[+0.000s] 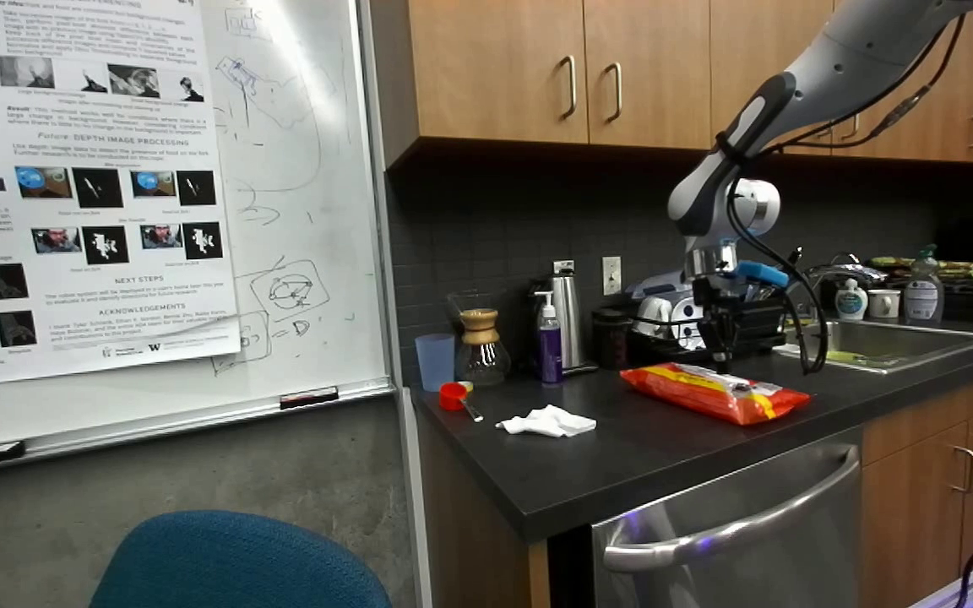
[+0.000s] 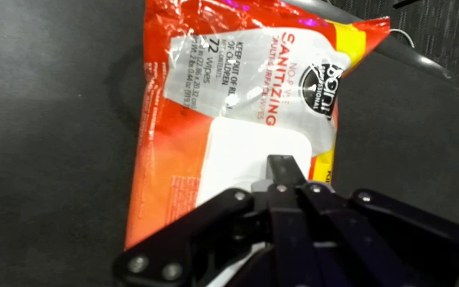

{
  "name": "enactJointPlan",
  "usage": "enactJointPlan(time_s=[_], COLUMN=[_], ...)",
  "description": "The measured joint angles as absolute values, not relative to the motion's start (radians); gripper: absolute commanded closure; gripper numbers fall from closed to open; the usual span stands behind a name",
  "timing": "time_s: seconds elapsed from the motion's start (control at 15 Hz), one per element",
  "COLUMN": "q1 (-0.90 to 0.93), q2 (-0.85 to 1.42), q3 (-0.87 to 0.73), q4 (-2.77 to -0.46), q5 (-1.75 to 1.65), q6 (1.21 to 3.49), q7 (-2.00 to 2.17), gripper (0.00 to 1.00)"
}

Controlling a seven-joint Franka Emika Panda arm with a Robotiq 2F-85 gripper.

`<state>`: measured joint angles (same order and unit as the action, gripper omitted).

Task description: Close the lid of the orange bag of wet wipes

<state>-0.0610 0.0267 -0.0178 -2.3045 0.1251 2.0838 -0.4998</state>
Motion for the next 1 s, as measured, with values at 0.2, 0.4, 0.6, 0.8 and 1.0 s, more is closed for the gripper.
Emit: enactJointPlan(time_s=[0.2,0.4,0.6,0.8,1.0], q1=[-0.058,-0.058,-0.058,-0.058,-0.058], q2=[0.036,0.052,0.065,0.066,0.069], q3=[-0.015,-0.011,-0.009,-0.008,-0.007], q4=[-2.304,-2.304,-2.302,-2.302,-2.301], q5=[0.125,0.125,0.125,0.125,0.124], q6=[2.089,2.1,2.108,2.11,2.111], q7=[-0.501,-0.501,-0.502,-0.505,-0.506], gripper=[1.0,1.0,1.0,1.0,1.0])
